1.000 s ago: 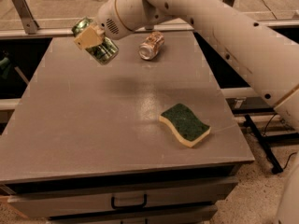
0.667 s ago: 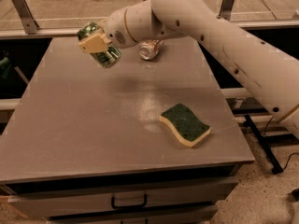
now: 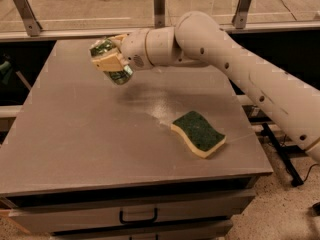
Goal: Place green can upright
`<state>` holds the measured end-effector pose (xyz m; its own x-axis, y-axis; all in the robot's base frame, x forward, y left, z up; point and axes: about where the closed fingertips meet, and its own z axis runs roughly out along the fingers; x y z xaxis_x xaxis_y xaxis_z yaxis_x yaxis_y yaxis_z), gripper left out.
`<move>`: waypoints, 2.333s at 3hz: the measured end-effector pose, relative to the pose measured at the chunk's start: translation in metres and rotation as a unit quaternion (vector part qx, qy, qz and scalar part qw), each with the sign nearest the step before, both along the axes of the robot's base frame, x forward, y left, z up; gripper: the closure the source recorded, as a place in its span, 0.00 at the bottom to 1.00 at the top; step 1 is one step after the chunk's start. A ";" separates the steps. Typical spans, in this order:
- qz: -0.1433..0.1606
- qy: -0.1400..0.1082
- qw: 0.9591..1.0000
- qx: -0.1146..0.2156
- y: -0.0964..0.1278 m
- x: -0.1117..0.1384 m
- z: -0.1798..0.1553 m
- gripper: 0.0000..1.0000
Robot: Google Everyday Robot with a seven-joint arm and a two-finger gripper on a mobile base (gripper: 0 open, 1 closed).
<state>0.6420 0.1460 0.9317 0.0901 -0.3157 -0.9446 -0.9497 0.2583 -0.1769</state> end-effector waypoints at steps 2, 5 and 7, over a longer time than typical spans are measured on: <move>0.014 -0.026 0.996 0.084 -0.015 0.003 -0.014 1.00; 0.023 -0.069 0.986 0.148 -0.021 0.001 -0.001 1.00; 0.027 -0.054 0.987 0.152 -0.021 0.000 -0.011 0.82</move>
Offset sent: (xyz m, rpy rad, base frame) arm 0.0079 -0.0320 -0.0173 0.2871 -0.0937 0.0357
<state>0.6419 0.1245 0.9210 0.2053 -0.0116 -0.9786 -0.9433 0.2643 -0.2011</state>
